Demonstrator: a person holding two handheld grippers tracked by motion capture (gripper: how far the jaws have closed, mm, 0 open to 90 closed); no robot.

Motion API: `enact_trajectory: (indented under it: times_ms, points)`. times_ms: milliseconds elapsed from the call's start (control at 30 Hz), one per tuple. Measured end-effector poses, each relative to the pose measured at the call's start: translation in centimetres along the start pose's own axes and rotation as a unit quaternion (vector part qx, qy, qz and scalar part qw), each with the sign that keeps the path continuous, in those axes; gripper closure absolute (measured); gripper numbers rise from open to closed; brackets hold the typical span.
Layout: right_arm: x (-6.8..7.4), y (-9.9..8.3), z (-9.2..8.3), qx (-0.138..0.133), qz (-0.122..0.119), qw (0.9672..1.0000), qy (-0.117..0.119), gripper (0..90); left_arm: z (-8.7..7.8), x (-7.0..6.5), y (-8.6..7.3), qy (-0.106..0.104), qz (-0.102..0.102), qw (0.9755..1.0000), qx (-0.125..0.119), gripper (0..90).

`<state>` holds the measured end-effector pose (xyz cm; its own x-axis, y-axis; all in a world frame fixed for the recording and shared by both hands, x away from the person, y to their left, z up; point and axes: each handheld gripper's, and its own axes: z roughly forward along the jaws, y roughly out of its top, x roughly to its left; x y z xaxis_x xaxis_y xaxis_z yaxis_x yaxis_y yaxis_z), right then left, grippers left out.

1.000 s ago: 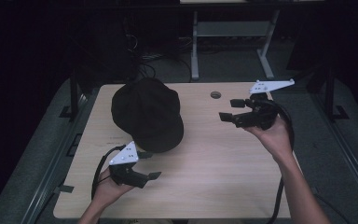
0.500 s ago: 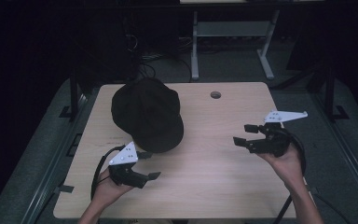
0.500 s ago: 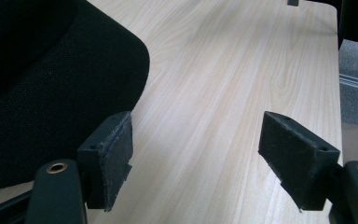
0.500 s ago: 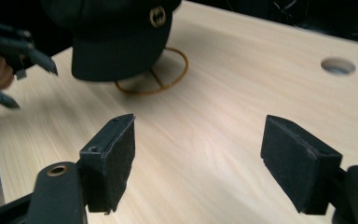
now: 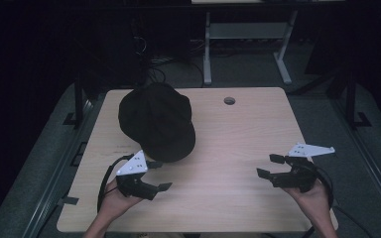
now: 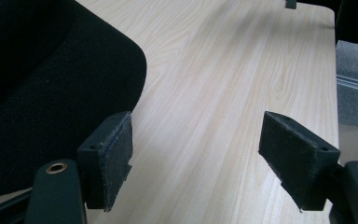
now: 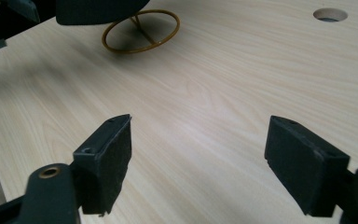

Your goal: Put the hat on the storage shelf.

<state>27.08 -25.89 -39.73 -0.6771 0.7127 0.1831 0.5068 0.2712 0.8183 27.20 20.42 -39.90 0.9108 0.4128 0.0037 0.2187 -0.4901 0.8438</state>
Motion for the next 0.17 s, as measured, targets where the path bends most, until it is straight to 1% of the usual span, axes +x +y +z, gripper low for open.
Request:
enact_trajectory:
  times_ms: [33,67,100,167]
  points:
    - [0.2,-0.3,0.0,-0.001,0.002,1.0,-0.001,22.1,-0.1,0.0,0.0,0.0,0.0,1.0,0.002,25.5]
    - [0.4,-0.7,-0.1,-0.004,0.002,1.0,-0.002,22.1,-0.2,0.1,-0.1,-0.002,-0.004,1.0,-0.003,25.5]
    - [0.4,-0.7,-0.1,-0.004,0.002,1.0,-0.002,22.1,-0.2,0.1,-0.1,-0.002,-0.004,1.0,-0.003,25.1]
    - [0.8,-1.7,-0.1,-0.02,0.001,0.9998,-0.001,22.1,-0.2,0.1,-0.1,-0.004,-0.007,1.0,-0.006,25.1]
